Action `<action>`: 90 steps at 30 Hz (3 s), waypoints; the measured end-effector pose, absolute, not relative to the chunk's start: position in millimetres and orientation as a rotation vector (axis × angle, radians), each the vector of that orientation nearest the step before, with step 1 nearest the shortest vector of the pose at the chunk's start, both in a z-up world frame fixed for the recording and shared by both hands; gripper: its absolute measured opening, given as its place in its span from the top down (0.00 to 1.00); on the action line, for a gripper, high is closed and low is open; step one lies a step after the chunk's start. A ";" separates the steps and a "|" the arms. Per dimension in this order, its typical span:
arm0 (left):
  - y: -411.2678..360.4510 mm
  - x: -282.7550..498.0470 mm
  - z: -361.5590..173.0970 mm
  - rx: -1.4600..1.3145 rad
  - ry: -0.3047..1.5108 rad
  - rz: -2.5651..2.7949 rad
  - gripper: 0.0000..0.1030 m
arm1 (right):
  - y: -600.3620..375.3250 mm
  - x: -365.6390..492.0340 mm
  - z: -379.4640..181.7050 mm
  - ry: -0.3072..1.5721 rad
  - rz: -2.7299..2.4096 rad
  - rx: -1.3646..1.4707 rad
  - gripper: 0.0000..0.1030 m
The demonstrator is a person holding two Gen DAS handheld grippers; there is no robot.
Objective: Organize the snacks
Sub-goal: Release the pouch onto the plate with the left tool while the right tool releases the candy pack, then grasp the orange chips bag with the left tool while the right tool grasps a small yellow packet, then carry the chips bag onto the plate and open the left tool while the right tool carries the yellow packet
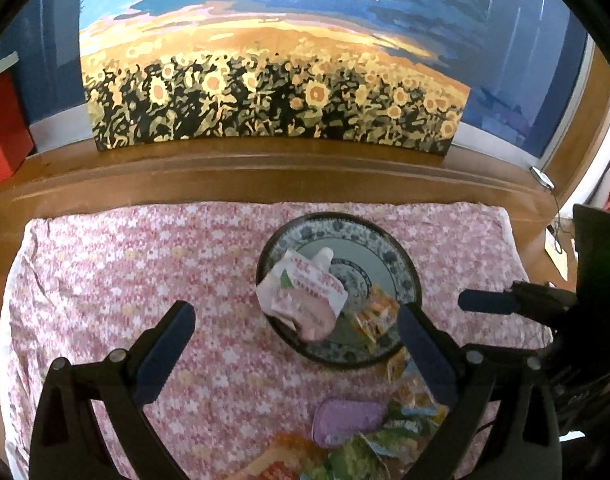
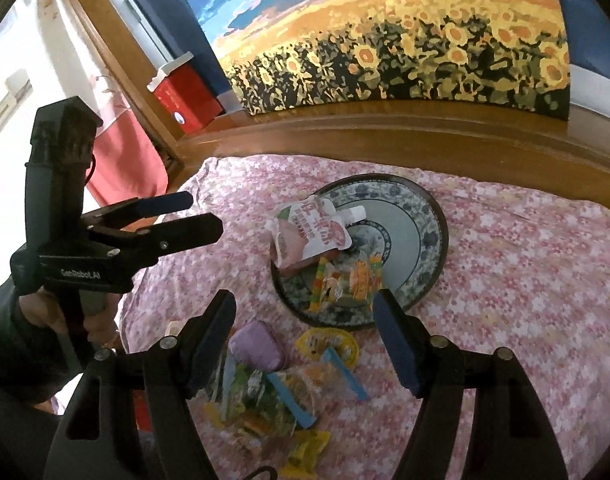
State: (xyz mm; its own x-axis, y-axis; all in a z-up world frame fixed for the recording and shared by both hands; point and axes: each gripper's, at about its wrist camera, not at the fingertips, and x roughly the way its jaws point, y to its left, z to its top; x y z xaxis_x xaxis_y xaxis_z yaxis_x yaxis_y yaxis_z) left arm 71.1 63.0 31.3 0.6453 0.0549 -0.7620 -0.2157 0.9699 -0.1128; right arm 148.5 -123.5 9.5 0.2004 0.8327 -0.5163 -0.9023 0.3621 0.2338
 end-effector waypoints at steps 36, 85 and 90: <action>72.1 -17.7 -29.3 -0.255 1.022 0.239 0.00 | -162.7 103.5 -42.7 0.750 1.170 -0.146 0.30; 90.0 -66.5 -38.1 -0.462 0.855 0.210 0.55 | -123.7 136.5 -45.0 0.765 1.112 -0.193 0.96; 96.6 -69.9 -25.3 -0.485 0.807 0.206 0.55 | -131.7 139.8 -44.4 0.769 1.117 -0.157 0.97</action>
State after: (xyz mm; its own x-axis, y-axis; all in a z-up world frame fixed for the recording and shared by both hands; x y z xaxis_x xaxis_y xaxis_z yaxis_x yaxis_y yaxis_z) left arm -69.9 96.6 -25.3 0.6790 -0.0054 -0.7341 -0.3566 0.8716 -0.3363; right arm 139.8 -131.7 -44.4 0.2150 0.7494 -0.6262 -0.8526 0.4568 0.2539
